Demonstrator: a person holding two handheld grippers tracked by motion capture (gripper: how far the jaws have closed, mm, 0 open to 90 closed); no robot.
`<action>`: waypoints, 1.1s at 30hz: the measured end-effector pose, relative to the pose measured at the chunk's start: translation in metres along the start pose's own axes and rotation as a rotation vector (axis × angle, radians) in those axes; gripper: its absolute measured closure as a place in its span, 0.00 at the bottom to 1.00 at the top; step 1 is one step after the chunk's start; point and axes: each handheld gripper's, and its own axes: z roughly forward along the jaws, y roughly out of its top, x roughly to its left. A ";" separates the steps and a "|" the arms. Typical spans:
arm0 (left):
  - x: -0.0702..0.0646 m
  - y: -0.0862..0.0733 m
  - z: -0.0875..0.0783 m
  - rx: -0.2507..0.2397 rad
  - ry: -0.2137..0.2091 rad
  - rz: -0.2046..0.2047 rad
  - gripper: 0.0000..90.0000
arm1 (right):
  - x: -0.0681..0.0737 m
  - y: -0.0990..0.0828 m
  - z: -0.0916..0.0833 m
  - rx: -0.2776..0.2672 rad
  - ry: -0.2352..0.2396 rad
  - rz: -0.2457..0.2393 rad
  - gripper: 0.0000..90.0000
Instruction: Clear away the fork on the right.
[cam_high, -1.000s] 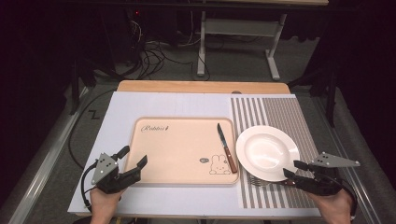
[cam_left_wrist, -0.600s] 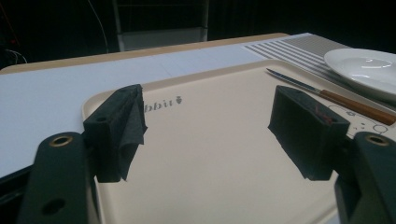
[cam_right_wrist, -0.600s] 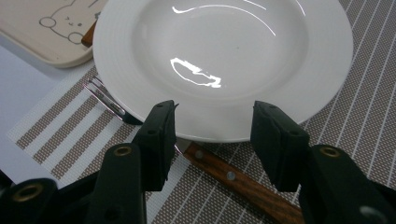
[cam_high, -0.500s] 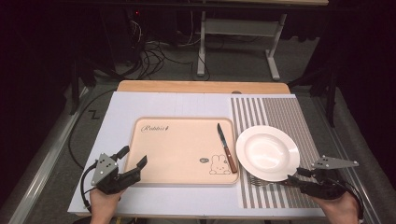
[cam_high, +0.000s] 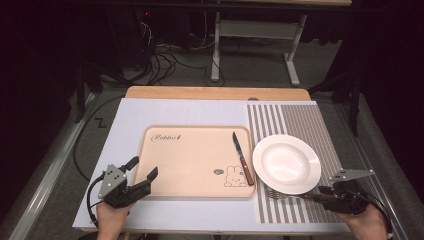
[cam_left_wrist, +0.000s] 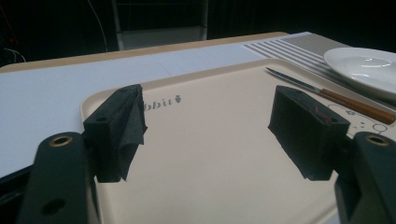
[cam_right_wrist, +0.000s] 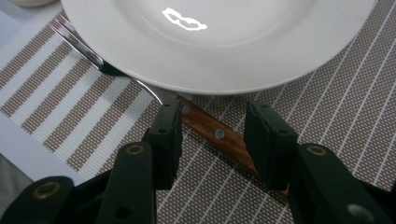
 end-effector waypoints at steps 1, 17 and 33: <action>0.000 0.000 0.000 0.000 0.000 0.000 0.31 | 0.000 0.000 0.001 0.010 -0.001 0.000 0.65; 0.000 0.000 0.000 0.004 -0.001 0.003 0.31 | -0.001 0.009 0.018 0.097 0.009 -0.062 0.61; -0.001 0.000 0.000 0.004 -0.001 0.001 0.31 | 0.019 0.006 0.023 0.130 0.033 -0.189 0.72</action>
